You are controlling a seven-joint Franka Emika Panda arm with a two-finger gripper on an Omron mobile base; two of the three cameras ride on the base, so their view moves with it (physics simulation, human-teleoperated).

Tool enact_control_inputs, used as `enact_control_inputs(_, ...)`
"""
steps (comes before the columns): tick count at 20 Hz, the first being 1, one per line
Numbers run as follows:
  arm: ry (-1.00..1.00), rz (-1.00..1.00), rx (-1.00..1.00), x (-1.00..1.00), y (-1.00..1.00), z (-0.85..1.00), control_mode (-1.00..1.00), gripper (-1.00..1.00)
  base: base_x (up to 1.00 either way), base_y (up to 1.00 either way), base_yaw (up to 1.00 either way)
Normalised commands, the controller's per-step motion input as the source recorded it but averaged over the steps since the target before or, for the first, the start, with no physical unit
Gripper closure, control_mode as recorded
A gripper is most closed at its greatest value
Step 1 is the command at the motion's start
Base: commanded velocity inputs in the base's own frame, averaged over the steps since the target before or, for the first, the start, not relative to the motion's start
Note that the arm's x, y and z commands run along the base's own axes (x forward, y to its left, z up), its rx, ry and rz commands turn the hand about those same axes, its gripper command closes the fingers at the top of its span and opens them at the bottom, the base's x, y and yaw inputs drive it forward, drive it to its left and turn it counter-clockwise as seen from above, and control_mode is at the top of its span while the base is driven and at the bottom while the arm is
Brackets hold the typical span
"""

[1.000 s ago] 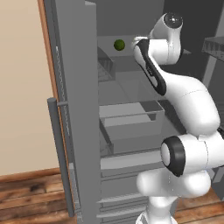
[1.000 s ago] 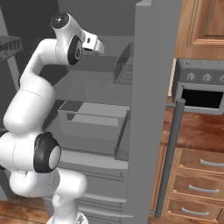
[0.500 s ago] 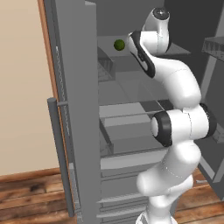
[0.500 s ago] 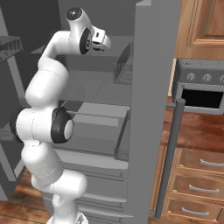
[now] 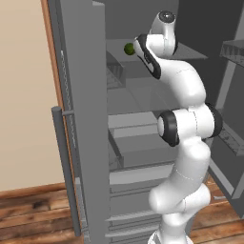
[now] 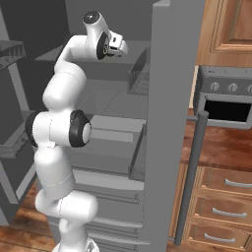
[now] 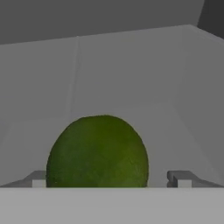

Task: Grab the limes from the fridge, place them in the blender, close the lid, and turn on the blender to create a marinade.

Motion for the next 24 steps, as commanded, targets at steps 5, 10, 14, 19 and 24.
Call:
enact_control_inputs(5, 0.00, 0.00, 0.00, 0.42, 0.00, -0.14, -1.00, -1.00, 0.00, 0.00, 0.00)
enact_control_inputs(10, -0.03, 0.06, 0.00, 0.03, -0.09, -0.48, -1.00, 1.00, 0.00, 0.00, 0.00)
enact_control_inputs(14, -0.15, 0.10, 0.00, -0.02, -0.06, -0.36, -1.00, 1.00, 0.00, 0.00, 0.00)
enact_control_inputs(19, -0.21, 0.08, 0.00, -0.43, 0.00, -0.09, -1.00, 1.00, 0.00, 0.00, 0.00)
enact_control_inputs(24, -0.32, 0.05, 0.00, -0.94, 0.00, 0.04, -1.00, 1.00, 0.00, 0.00, 0.00)
